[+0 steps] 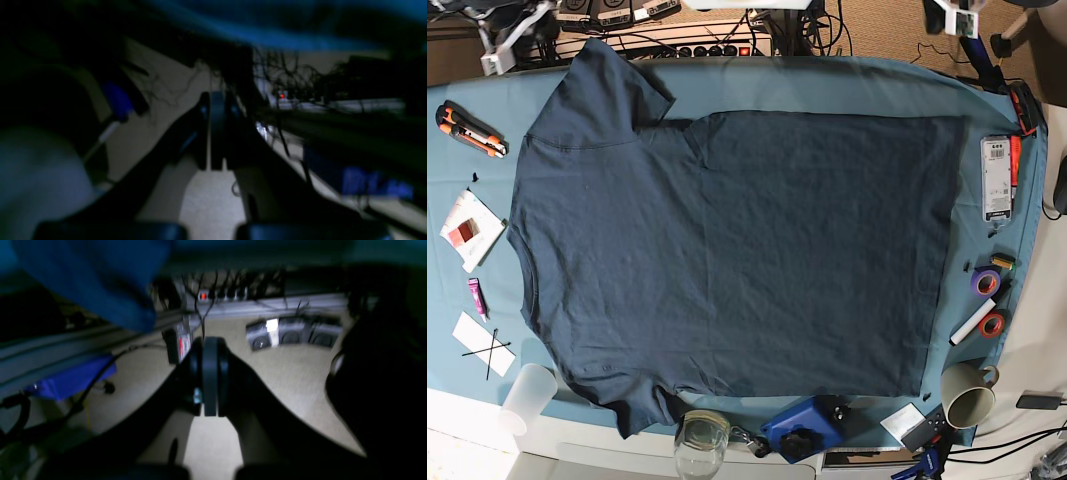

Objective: Fold the T-shirt properly
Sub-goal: 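Move both grippers down toward the shirt's shoulder and hem corners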

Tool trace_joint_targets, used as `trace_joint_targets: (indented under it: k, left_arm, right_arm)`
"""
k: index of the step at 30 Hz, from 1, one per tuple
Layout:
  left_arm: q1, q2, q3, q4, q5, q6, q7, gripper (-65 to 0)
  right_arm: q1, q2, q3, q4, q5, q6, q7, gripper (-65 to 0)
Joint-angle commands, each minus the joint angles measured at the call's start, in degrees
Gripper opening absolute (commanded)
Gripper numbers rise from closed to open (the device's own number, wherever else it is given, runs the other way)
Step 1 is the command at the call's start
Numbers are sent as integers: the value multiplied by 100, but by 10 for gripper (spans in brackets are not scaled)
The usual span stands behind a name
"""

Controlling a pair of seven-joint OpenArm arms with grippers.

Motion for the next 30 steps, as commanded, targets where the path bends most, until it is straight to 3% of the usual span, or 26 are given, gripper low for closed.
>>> trace_joint_targets:
  k: [1,6,9,11,18,25,30]
  left_arm:
    - [109,-15,-17,188,-20,50,-90,-650]
    - [109,-11,-17,326,-20,96,-87,-650]
    - [111,-2,-17,323,-17,96,-85,-650]
    - [109,-2,-17,323,-20,96,-87,-650]
    - [90,-2,-17,323,-20,94,-90,-650]
    - [79,-7,-17,323,-20,94,-92,-650]
    - [77,-7,-17,326,-20,94,-92,-650]
  right_arm:
    - [-44,52,149,87,116,101,31,-650]
    - [57,42,278,85,129,833,52,-650]
    - [81,-46,278,87,297,862,42,-405]
    - [81,-127,278,87,474,862,-57,-298]
    - [634,-713,271,-142,872,862,-343,-291]
    - [1423,-741,260,-986,962,862,-616,-291]
    - [1558,-741,260,-1244,1639,862,-1093,-292]
